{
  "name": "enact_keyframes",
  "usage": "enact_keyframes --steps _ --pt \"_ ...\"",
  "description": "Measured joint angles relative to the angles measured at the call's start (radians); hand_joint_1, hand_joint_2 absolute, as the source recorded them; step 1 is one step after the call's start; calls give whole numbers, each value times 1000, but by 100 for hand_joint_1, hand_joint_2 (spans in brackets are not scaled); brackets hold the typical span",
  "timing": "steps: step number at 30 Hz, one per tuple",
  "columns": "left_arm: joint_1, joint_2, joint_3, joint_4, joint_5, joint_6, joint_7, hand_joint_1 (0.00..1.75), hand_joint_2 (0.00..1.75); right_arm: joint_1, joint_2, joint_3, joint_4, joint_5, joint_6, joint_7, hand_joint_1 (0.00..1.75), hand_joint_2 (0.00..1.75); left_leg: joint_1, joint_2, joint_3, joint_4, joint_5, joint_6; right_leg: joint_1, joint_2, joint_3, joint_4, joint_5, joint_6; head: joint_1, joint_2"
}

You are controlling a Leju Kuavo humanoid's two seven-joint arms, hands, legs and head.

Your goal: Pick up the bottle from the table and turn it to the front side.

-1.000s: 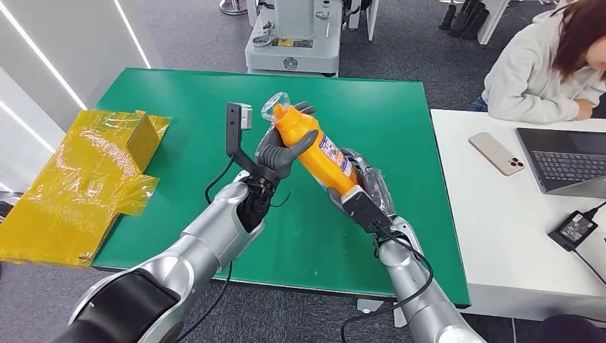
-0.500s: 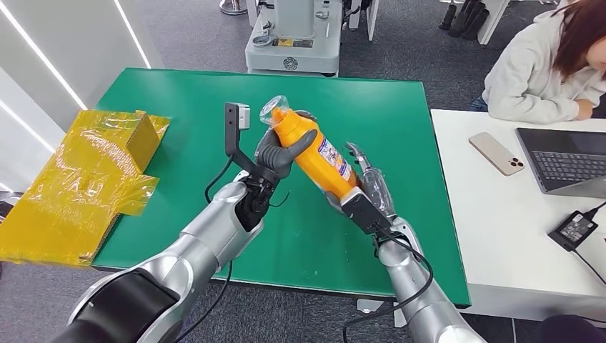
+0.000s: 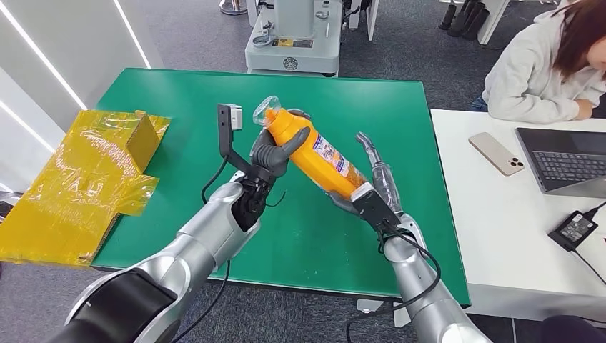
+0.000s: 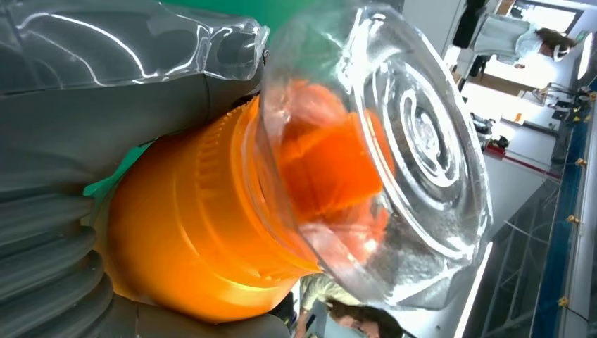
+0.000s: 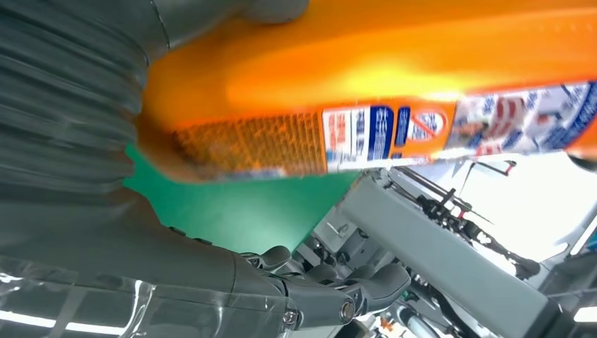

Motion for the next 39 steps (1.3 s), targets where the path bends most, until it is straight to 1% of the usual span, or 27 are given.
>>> enact_keyframes --steps 6,9,13,19,22,24,28,31,34,36,39 --pt "2 32 -1 -3 -69 79 -50 175 175 20 -28 -15 -76 -21 -1 1 0 175 0 0 0 0 0 0 0 0 0 0 0 0 0 0" --pt "1 53 -8 -20 -171 161 -104 175 175 51 -45 -16 -144 -37 -1 5 0 175 0 0 0 0 0 0 0 0 0 0 0 0 0 0" --pt "-5 96 -35 -65 -359 274 -164 175 175 151 -79 -17 -307 -36 -10 22 0 175 0 0 0 0 0 0 0 0 -1 0 0 0 0 0" --pt "-6 138 -56 -138 -560 383 -183 175 175 300 -96 -18 -534 20 -20 36 0 175 0 0 -1 -1 0 0 0 0 -2 0 0 0 0 0" --pt "-5 160 -64 -181 -704 462 -164 175 175 350 -100 -25 -630 50 -13 44 0 175 0 0 -1 0 0 0 0 0 -2 0 0 0 0 0" --pt "-6 174 -67 -212 -788 495 -142 175 175 373 -104 -33 -683 61 -10 53 0 175 0 0 -1 0 0 0 0 0 -2 0 0 0 0 0" --pt "-8 195 -68 -254 -893 537 -113 175 175 403 -115 -45 -751 68 -8 61 0 175 0 0 -1 0 0 0 0 0 -2 0 0 0 0 0" --pt "-13 216 -74 -273 -1023 621 -76 175 175 425 -119 -54 -785 71 -14 62 0 175 0 0 -1 0 0 0 0 1 -2 0 0 0 0 0" --pt "-16 252 -77 -289 -1179 701 -30 175 175 457 -121 -69 -821 77 -18 63 0 175 0 1 -1 0 0 0 0 1 -2 1 0 0 0 0" --pt "-11 285 -77 -304 -1280 741 5 175 175 481 -122 -82 -851 88 -15 64 0 175 0 1 -1 -1 0 0 0 1 -2 1 0 0 0 0" --pt "14 338 -66 -336 -1417 771 50 175 175 507 -121 -101 -891 107 -1 69 0 175 0 2 -1 -1 0 0 0 2 -3 1 0 0 0 0"
